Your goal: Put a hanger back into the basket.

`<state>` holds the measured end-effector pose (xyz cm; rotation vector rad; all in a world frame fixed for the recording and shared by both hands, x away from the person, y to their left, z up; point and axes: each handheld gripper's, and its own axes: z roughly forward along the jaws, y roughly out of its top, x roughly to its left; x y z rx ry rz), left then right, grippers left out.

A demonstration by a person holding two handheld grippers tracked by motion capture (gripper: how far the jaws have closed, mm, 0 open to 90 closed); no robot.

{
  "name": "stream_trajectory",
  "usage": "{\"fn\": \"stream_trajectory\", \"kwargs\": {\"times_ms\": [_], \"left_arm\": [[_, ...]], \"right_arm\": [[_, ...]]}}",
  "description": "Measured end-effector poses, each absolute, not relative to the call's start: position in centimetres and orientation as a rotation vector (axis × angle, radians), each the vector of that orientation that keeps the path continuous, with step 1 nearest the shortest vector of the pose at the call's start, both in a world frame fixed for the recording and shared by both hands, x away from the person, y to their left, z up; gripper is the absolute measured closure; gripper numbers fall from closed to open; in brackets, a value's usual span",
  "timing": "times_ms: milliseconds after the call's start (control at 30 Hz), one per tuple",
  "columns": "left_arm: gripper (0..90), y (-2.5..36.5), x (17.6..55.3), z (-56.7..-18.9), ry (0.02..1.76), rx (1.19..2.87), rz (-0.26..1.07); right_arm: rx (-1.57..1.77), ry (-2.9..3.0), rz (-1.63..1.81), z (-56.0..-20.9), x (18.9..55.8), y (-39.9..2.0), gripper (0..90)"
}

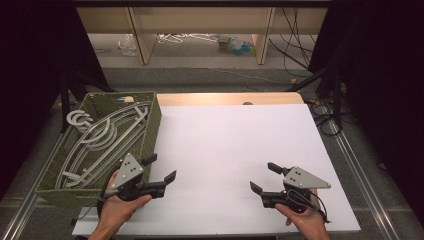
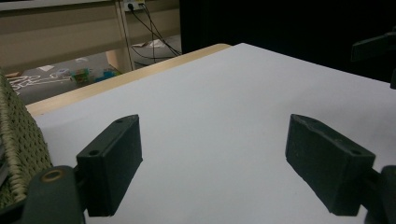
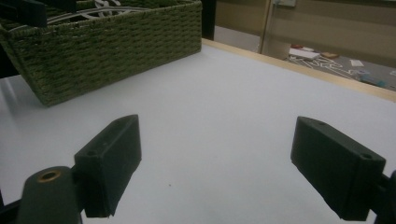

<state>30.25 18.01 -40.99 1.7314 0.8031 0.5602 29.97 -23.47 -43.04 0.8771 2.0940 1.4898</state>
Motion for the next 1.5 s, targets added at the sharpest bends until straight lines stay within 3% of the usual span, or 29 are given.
{"fn": "stream_trajectory", "kwargs": {"times_ms": [667,1500], "left_arm": [[19.0,18.4,27.8,-43.3,0.769,1.733,0.55],[18.4,18.3,28.2,-43.8,0.775,1.745,0.533]], "right_arm": [[0.882,2.144,1.475,-43.4,28.5,-23.3,15.6],[0.893,2.1,1.466,-43.3,28.1,-24.2,15.6]]}}
